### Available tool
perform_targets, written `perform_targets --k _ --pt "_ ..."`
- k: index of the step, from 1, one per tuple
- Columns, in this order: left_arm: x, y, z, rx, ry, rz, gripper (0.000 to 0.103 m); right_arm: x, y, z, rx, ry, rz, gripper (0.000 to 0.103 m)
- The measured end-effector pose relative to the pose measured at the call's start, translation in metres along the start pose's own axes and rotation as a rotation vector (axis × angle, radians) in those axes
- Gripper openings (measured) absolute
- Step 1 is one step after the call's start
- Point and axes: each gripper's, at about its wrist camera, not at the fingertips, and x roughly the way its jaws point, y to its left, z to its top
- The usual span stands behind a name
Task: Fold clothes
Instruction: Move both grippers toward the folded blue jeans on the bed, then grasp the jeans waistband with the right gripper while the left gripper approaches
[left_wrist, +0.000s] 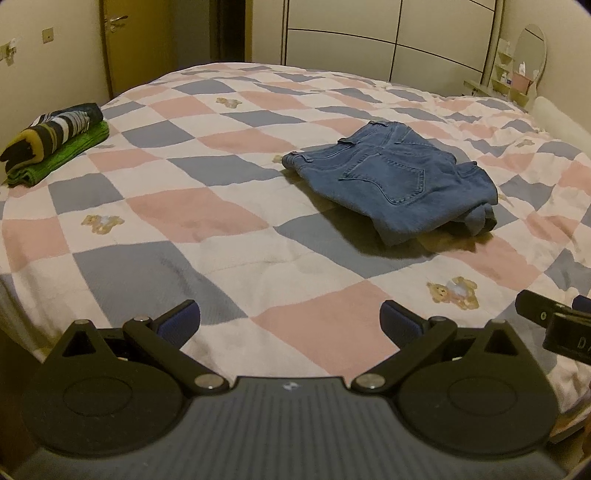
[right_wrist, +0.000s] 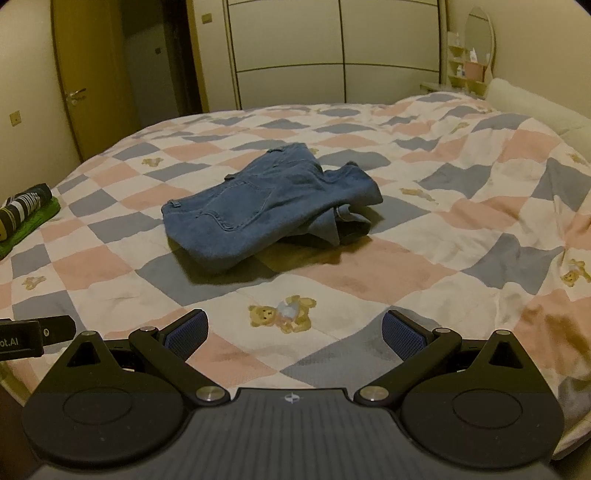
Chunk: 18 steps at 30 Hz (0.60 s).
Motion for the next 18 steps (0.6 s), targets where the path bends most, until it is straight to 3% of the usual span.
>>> perform_targets --k 4,9,18 --pt "0.014 -0.001 0.007 0.015 -0.001 -0.012 0.102 0.011 0.001 0.004 -0.003 -0.016 -0.012 0.103" --pt "0.036 0.0 0.013 0.031 0.003 -0.036 0.102 0.022 0.004 0.007 -0.026 -0.1 -0.067 0.103" --pt "0.118 0.014 0.037 0.015 0.059 -0.052 0.102 0.076 0.018 0.015 -0.168 -0.235 -0.08 0.103"
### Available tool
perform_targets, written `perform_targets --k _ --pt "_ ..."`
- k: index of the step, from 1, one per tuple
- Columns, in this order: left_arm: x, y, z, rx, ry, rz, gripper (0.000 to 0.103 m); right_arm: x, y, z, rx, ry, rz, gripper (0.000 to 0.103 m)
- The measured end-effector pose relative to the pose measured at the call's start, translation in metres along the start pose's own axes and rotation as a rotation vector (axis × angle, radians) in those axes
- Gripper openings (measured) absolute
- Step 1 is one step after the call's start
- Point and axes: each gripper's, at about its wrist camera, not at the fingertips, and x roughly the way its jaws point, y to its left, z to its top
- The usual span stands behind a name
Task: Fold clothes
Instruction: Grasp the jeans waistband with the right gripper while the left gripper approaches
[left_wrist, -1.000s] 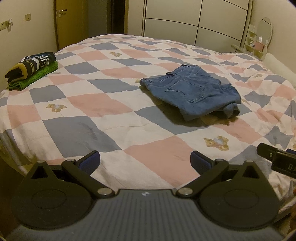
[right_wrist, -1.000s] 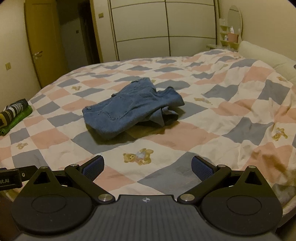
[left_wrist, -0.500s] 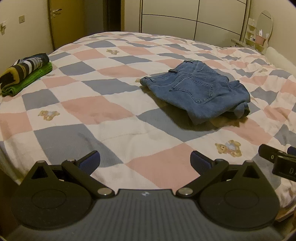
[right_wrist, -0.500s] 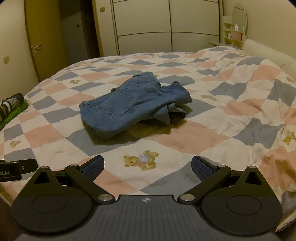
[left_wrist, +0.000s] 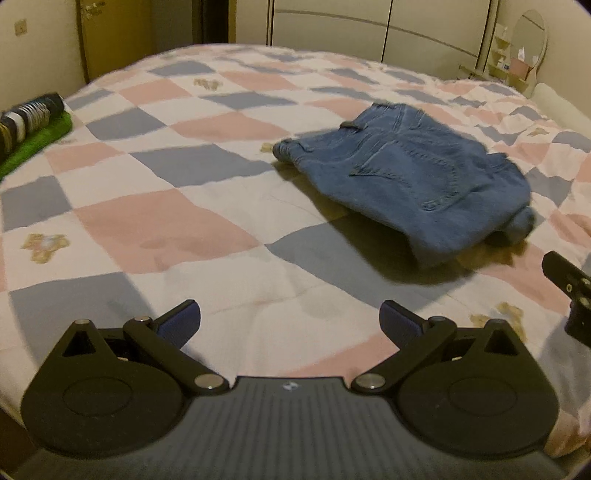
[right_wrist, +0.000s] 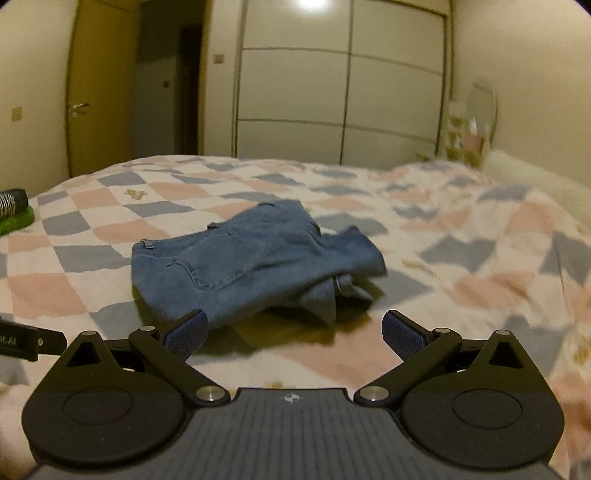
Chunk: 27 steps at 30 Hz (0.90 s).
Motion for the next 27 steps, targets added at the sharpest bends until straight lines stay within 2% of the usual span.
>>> perform_targets --k 6,11,16,21,27 --pt "0.059 0.014 0.027 0.0 0.036 -0.076 0.102 0.05 0.024 0.001 -0.16 -0.023 0.091 0.103" --pt "0.071 0.017 0.054 0.002 0.076 -0.096 0.102 0.076 0.047 0.008 -0.281 0.026 0.131 0.103" --pt "0.066 0.02 0.077 -0.02 0.138 -0.113 0.102 0.087 0.048 0.031 -0.255 0.115 0.161 0.103" --pt "0.068 0.023 0.103 -0.027 0.231 -0.088 0.102 0.096 0.047 0.055 -0.229 0.211 0.181 0.103" --pt "0.066 0.015 0.137 0.003 0.275 -0.097 0.102 0.108 0.043 0.083 -0.19 0.319 0.181 0.103"
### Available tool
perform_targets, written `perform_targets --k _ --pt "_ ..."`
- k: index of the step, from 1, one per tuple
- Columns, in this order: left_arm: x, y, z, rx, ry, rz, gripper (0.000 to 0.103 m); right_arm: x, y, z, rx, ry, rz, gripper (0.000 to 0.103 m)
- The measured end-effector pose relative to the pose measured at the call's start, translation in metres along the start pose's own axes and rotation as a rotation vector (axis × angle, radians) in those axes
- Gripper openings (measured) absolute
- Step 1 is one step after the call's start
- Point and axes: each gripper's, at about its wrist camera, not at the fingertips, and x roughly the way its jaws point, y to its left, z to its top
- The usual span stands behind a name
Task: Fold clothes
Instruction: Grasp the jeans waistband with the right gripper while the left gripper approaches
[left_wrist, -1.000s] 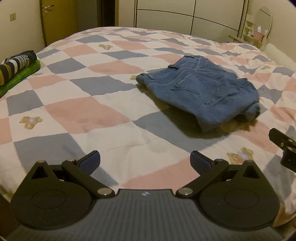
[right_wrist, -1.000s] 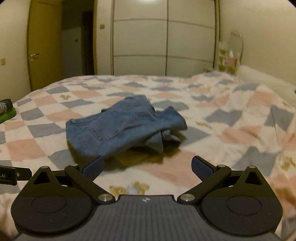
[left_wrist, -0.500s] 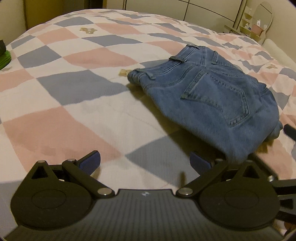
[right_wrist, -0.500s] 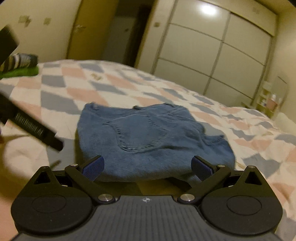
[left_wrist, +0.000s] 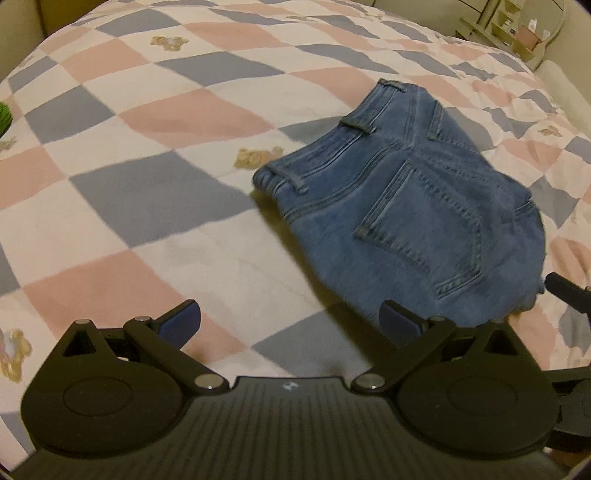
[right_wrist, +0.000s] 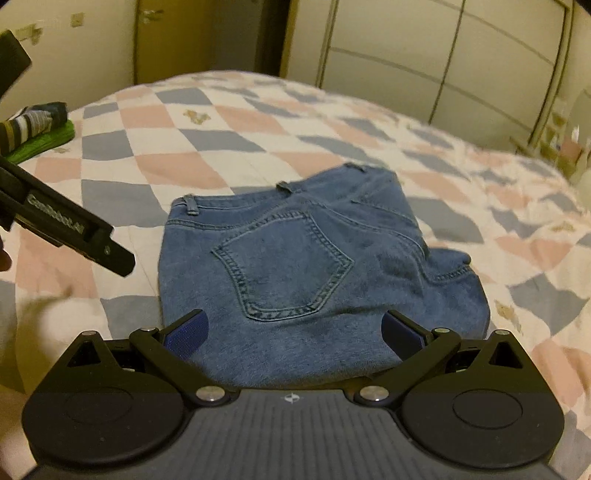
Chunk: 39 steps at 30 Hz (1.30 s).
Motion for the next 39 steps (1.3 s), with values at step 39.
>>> perform_targets --k 39 --pt "0.056 0.058 0.071 0.154 0.246 -0.006 0.102 0.079 0.09 0.053 -0.176 0.231 0.111 0.068"
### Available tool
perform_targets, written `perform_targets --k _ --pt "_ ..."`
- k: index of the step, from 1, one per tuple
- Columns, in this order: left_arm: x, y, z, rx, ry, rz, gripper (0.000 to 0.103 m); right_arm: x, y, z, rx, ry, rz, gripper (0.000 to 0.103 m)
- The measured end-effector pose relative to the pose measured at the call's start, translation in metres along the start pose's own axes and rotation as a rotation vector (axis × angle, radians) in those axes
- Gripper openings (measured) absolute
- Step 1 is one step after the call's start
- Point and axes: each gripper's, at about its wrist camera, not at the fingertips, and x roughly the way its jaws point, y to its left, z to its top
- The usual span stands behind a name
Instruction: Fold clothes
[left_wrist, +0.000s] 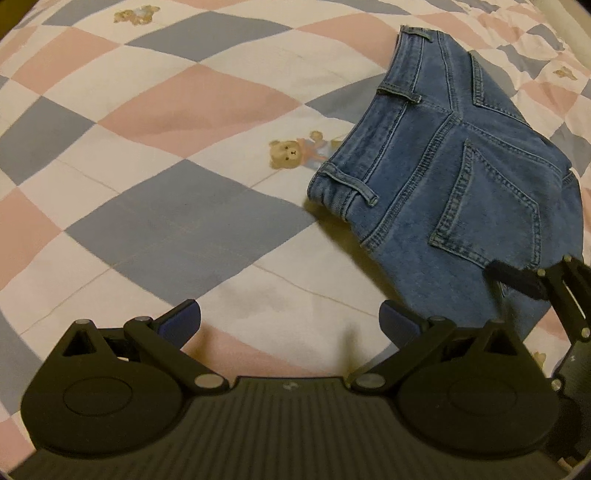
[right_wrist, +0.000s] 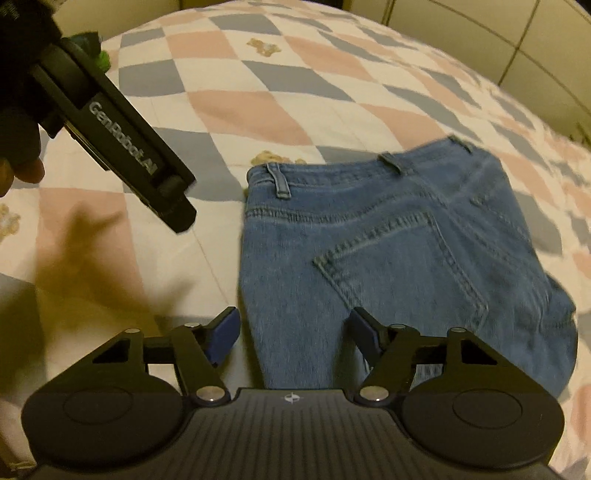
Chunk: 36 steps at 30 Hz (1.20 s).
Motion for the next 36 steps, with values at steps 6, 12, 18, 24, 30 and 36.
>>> perform_targets --k 6,12,18,24,30,36 --pt "0.013 0.014 0.013 -0.022 0.006 -0.021 0.102 0.024 0.018 0.011 -0.132 -0.016 -0.05 0.064" --pt "0.015 0.017 0.02 -0.013 0.02 -0.022 0.101 0.036 0.016 0.008 -0.109 0.013 -0.006 0.01" --pt "0.004 0.007 0.018 0.008 0.02 -0.033 0.101 0.007 -0.026 0.01 0.13 -0.039 0.009 0.0" --pt "-0.008 -0.006 0.02 0.02 0.009 -0.059 0.101 -0.008 -0.047 0.011 0.223 -0.021 0.008 0.0" --pt "-0.01 -0.011 0.023 0.014 0.001 -0.083 0.101 -0.014 -0.054 0.005 0.289 -0.018 0.011 0.0" --pt "0.0 -0.006 0.018 -0.007 0.027 -0.114 0.101 -0.011 -0.048 -0.001 0.311 0.005 0.024 0.0"
